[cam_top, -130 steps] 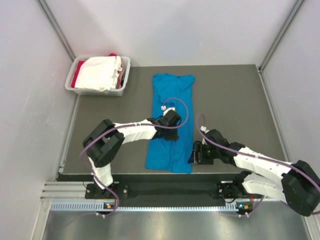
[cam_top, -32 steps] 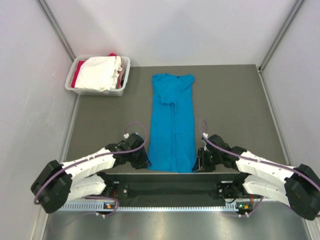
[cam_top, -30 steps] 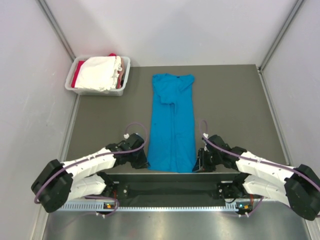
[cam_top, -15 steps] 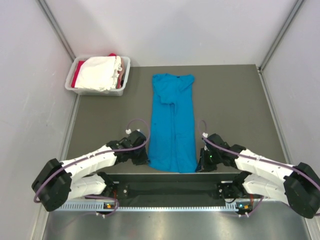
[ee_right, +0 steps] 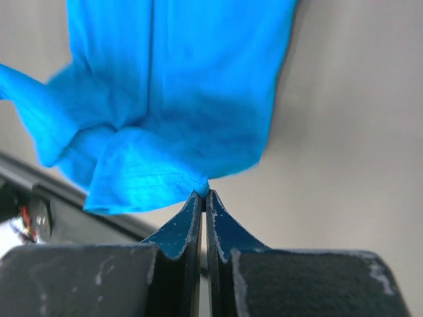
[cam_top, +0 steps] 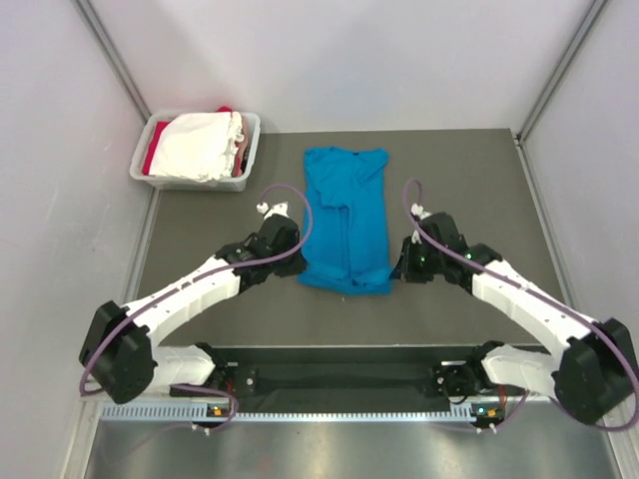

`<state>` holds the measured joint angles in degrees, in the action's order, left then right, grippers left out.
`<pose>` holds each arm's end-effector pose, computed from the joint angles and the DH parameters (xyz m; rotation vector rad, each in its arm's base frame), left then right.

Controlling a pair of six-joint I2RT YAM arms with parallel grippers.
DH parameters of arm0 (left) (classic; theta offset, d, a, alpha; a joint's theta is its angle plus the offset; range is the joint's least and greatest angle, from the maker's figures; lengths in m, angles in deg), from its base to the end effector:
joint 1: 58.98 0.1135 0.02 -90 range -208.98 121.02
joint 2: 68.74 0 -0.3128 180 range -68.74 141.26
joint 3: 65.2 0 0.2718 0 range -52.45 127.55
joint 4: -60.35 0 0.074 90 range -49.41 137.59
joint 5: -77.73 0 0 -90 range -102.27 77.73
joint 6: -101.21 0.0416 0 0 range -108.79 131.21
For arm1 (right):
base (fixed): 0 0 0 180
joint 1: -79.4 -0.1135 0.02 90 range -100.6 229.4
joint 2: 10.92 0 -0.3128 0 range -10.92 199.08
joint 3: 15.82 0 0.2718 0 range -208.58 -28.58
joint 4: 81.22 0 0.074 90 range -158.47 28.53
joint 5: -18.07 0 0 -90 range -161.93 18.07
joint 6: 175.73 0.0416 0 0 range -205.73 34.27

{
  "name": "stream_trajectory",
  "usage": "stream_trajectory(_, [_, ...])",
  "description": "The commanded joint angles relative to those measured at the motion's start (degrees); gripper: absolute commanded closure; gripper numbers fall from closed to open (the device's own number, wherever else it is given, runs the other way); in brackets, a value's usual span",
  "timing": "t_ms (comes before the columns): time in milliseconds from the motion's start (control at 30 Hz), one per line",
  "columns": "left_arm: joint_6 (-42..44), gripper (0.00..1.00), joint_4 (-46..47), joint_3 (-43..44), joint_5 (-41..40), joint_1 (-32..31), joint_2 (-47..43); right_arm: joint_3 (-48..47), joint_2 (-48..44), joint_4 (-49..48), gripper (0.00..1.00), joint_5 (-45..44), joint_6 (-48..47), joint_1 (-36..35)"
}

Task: Fold and stack the t-shirts
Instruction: Fold the tshirt

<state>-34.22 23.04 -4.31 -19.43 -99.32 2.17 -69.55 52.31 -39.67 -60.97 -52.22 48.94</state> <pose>0.2042 -0.1666 0.2770 -0.1693 2.4557 -0.5413 0.1851 0.1180 0.2586 -0.0188 2.5782 0.6924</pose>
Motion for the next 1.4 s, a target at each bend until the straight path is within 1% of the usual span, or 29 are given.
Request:
stream_trajectory(0, [6.66, 1.00, 6.35, 2.92, 0.29, 4.29, 3.87, -8.24, 6.55, -4.88, 1.00, -2.61, -7.06, 1.89])
stream_trajectory(33, [7.10, 1.00, 8.36, 3.53, 0.74, 4.91, 4.58, -9.38, 9.44, -5.50, 1.00, -2.61, -7.93, 2.33])
stream_trajectory(133, [9.30, 1.00, 10.49, 4.76, 1.62, 6.85, 7.04, -12.11, 14.36, -9.54, 1.00, -2.26, -8.91, 3.55])
stream_trajectory(167, [10.26, 1.00, 11.71, 5.03, 2.40, 7.98, 8.26, -13.51, 15.60, -11.11, 1.00, -0.95, -9.08, 4.17])
stream_trajectory(300, [11.68, 1.00, 15.32, 7.13, 4.78, 9.84, 12.04, -18.87, 22.71, -12.36, 1.00, 1.60, -10.31, 6.55])
stream_trajectory(367, [12.47, 1.00, 16.29, 8.45, 5.58, 10.54, 15.38, -21.51, 24.75, -13.59, 1.00, 2.04, -10.67, 7.16])
stream_trajectory(500, [13.52, 1.00, 16.73, 13.28, 5.40, 11.68, 20.83, -26.52, 31.59, -14.21, 1.00, 3.10, -11.89, 8.48])
stream_trajectory(600, [14.23, 1.00, 16.21, 17.23, 4.61, 13.09, 24.88, -30.91, 35.55, -15.17, 1.00, 4.68, -10.85, 10.23])
stream_trajectory(700, [14.05, 1.00, 16.91, 20.32, 5.75, 14.84, 28.66, -32.85, 38.55, -17.37, 1.00, 5.65, -9.17, 11.47])
stream_trajectory(767, [14.05, 1.00, 16.82, 22.60, 6.89, 15.11, 31.56, -34.26, 41.09, -16.93, 1.00, 5.91, -9.43, 11.91])
stream_trajectory(967, [12.82, 1.00, 18.22, 25.16, 6.89, 16.17, 36.66, -37.77, 45.75, -16.76, 1.00, 5.74, -9.87, 12.53])
stream_trajectory(1000, [12.47, 1.00, 18.66, 25.16, 8.55, 16.52, 37.36, -38.39, 46.11, -16.58, 1.00, 5.48, -9.79, 12.79])
stream_trajectory(1033, [12.21, 1.00, 18.93, 25.42, 8.48, 16.69, 37.98, -38.66, 46.64, -16.67, 1.00, 5.47, -9.79, 12.88])
stream_trajectory(1367, [13.00, 1.00, 19.46, 29.64, 9.44, 17.66, 41.67, -40.68, 49.81, -16.23, 1.00, 5.03, -10.05, 15.16])
